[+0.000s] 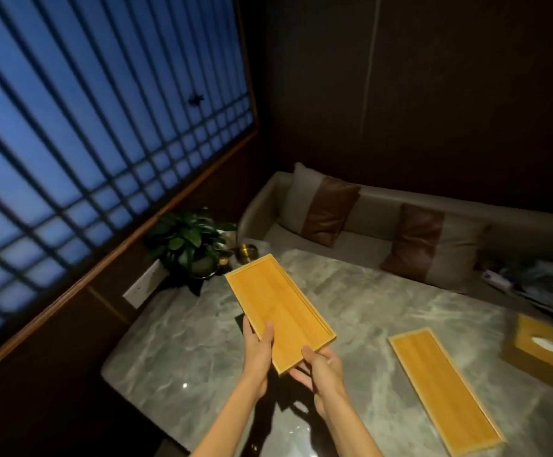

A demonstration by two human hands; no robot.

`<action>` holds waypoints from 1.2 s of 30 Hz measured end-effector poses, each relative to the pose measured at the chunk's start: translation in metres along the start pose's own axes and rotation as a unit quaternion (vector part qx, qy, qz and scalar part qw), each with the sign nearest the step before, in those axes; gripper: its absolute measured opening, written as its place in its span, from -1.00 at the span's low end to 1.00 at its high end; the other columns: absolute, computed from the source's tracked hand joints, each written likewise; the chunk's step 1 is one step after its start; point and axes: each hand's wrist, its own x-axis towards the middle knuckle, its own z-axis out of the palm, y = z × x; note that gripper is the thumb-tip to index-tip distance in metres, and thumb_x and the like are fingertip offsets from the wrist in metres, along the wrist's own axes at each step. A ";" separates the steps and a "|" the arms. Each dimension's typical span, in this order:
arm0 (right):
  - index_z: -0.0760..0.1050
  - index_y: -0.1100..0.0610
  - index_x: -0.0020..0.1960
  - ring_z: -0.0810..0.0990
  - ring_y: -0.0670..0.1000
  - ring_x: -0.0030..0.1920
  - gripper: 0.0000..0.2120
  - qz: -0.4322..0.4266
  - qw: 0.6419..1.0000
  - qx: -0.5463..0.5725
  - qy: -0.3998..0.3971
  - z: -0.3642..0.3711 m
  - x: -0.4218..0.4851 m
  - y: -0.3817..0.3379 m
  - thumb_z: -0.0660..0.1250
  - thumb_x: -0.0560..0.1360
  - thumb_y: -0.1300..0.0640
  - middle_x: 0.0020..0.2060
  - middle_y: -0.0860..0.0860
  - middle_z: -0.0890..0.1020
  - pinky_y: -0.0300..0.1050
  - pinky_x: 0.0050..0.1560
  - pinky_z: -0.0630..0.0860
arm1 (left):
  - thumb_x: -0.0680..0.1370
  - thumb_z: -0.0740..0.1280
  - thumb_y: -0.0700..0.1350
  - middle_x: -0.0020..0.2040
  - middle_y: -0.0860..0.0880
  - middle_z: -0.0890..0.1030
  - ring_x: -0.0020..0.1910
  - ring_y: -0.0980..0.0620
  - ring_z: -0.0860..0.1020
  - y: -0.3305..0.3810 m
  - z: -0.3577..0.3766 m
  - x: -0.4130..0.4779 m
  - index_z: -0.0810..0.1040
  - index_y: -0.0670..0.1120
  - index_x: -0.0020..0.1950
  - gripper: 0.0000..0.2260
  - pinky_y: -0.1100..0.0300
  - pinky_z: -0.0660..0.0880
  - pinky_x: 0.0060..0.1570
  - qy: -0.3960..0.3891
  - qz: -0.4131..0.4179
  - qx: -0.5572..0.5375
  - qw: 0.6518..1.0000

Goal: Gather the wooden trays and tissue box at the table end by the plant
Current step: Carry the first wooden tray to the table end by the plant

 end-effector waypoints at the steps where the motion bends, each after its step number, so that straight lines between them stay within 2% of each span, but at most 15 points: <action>1: 0.46 0.25 0.24 0.70 0.10 -0.07 -0.77 -0.002 1.000 -0.001 -0.016 0.014 -0.003 0.007 0.31 0.59 0.29 0.05 0.20 0.67 -0.03 -0.22 0.70 | 0.67 0.19 -0.11 0.35 -0.04 0.50 0.25 -0.03 0.54 0.004 -0.009 0.003 0.21 0.03 0.52 -0.58 0.03 0.54 0.19 0.041 0.021 0.017 0.999; 4: 0.51 0.25 0.18 0.75 0.07 -0.06 -0.76 0.041 0.988 -0.060 -0.136 0.033 -0.013 0.020 0.35 0.58 0.15 0.09 0.20 0.70 -0.09 -0.21 0.70 | 0.69 0.07 -0.21 0.41 -0.13 0.46 0.24 -0.03 0.49 0.019 -0.044 0.012 0.27 -0.07 0.50 -0.64 0.08 0.45 0.19 0.131 0.039 0.046 0.989; 7: 0.54 0.20 0.09 0.71 0.02 -0.23 -0.65 0.098 0.941 -0.214 -0.243 0.033 -0.007 0.013 0.36 0.54 -0.09 -0.06 0.10 0.73 -0.14 -0.36 0.64 | 0.69 0.07 -0.23 0.41 -0.09 0.45 0.24 0.01 0.47 0.030 -0.093 0.007 0.26 -0.14 0.51 -0.63 0.21 0.37 0.17 0.166 0.066 0.101 0.979; 10: 0.56 0.23 0.15 0.60 -0.03 -0.33 -0.49 0.040 0.908 -0.354 -0.221 0.049 0.009 -0.003 0.34 0.49 -0.21 -0.13 0.09 0.67 -0.17 -0.35 0.56 | 0.69 0.09 -0.20 0.47 -0.09 0.38 0.41 -0.04 0.39 0.041 -0.142 0.000 0.22 -0.13 0.55 -0.60 0.17 0.31 0.30 0.167 0.065 0.173 0.968; 14: 0.50 0.14 0.32 0.62 -0.04 -0.22 -0.50 -0.038 0.874 -0.426 -0.230 0.112 0.025 -0.022 0.27 0.56 -0.20 0.10 0.13 0.67 -0.20 -0.22 0.62 | 0.68 0.14 -0.17 0.53 -0.13 0.32 0.49 -0.10 0.32 0.060 -0.198 0.002 0.20 -0.13 0.56 -0.56 0.03 0.25 0.44 0.154 0.044 0.212 0.964; 17: 0.49 0.03 0.26 0.66 0.02 -0.08 -0.57 -0.073 0.835 -0.488 -0.243 0.176 0.036 -0.018 0.24 0.56 -0.24 0.04 0.06 0.66 -0.17 -0.18 0.62 | 0.67 0.16 -0.15 0.52 -0.10 0.31 0.41 -0.01 0.35 0.070 -0.236 0.015 0.20 -0.07 0.57 -0.55 0.13 0.28 0.34 0.116 0.033 0.224 0.967; 20: 0.53 0.18 0.25 0.63 0.02 -0.24 -0.61 -0.049 0.850 -0.471 -0.233 0.231 0.057 0.001 0.30 0.59 -0.07 -0.13 0.08 0.67 -0.15 -0.27 0.62 | 0.68 0.16 -0.12 0.50 -0.06 0.32 0.36 0.08 0.33 0.071 -0.269 0.037 0.22 -0.03 0.57 -0.56 0.18 0.27 0.27 0.060 0.015 0.220 0.974; 24: 0.45 0.15 0.34 0.66 0.05 -0.16 -0.69 0.000 0.869 -0.467 -0.165 0.284 0.096 0.043 0.30 0.61 0.16 0.14 0.21 0.67 -0.20 -0.48 0.58 | 0.67 0.18 -0.13 0.41 -0.01 0.36 0.32 0.14 0.34 0.066 -0.315 0.082 0.23 -0.09 0.57 -0.55 0.27 0.30 0.26 0.005 -0.006 0.211 0.977; 27: 0.51 0.21 0.04 0.64 0.06 -0.25 -0.93 0.069 0.885 -0.448 -0.106 0.317 0.128 0.073 0.27 0.60 0.30 -0.14 0.19 0.67 -0.20 -0.59 0.54 | 0.64 0.26 -0.17 0.18 -0.01 0.53 0.02 0.21 0.55 0.065 -0.352 0.132 0.38 -0.16 0.45 -0.63 0.56 0.46 -0.11 0.017 -0.048 0.159 0.986; 28: 0.49 0.21 -0.09 0.59 0.06 -0.32 -0.88 0.080 0.886 -0.448 -0.088 0.328 0.142 0.085 0.24 0.59 0.34 -0.26 0.17 0.62 -0.17 -0.57 0.53 | 0.62 0.29 -0.20 0.04 0.01 0.62 -0.13 0.24 0.58 0.059 -0.365 0.151 0.44 -0.18 0.37 -0.68 0.57 0.48 -0.25 0.032 -0.077 0.121 0.989; 30: 0.42 0.20 -0.23 0.52 0.10 -0.39 -0.77 0.094 0.885 -0.449 -0.076 0.346 0.171 0.111 0.19 0.57 0.37 -0.35 0.20 0.55 -0.07 -0.45 0.47 | 0.60 0.31 -0.24 -0.23 0.07 0.72 -0.27 0.23 0.65 0.037 -0.394 0.185 0.48 -0.28 0.22 -0.79 0.44 0.56 -0.22 0.081 -0.132 0.056 0.986; 31: 0.41 0.21 -0.24 0.54 0.15 -0.37 -0.78 0.107 0.891 -0.437 -0.064 0.353 0.186 0.123 0.19 0.56 0.38 -0.33 0.24 0.55 -0.01 -0.37 0.49 | 0.60 0.33 -0.20 -0.17 0.00 0.75 -0.16 0.16 0.69 0.026 -0.405 0.198 0.50 -0.33 0.20 -0.76 0.27 0.60 -0.06 0.090 -0.151 0.042 0.984; 33: 0.42 0.22 -0.19 0.62 0.22 -0.21 -0.84 0.117 0.906 -0.406 -0.011 0.368 0.213 0.144 0.25 0.52 0.40 -0.22 0.28 0.59 0.12 -0.15 0.62 | 0.58 0.37 -0.09 0.25 -0.20 0.61 0.24 -0.12 0.60 0.003 -0.419 0.217 0.48 -0.28 0.35 -0.59 -0.08 0.53 0.26 0.112 -0.184 0.090 0.972; 34: 0.44 0.22 -0.17 0.64 0.22 -0.17 -0.87 0.108 0.908 -0.405 0.018 0.374 0.224 0.152 0.27 0.51 0.39 -0.20 0.26 0.61 0.15 -0.11 0.65 | 0.58 0.36 -0.08 0.34 -0.27 0.52 0.32 -0.22 0.53 -0.009 -0.422 0.225 0.44 -0.28 0.39 -0.55 -0.19 0.50 0.28 0.144 -0.210 0.057 0.965; 36: 0.49 0.19 -0.05 0.66 0.21 -0.14 -0.95 0.084 0.902 -0.419 0.059 0.383 0.240 0.165 0.30 0.52 0.31 -0.14 0.23 0.64 0.13 -0.16 0.66 | 0.61 0.33 -0.13 0.31 -0.35 0.52 0.26 -0.28 0.55 -0.036 -0.424 0.239 0.43 -0.37 0.35 -0.59 -0.29 0.53 0.19 0.202 -0.242 -0.009 0.949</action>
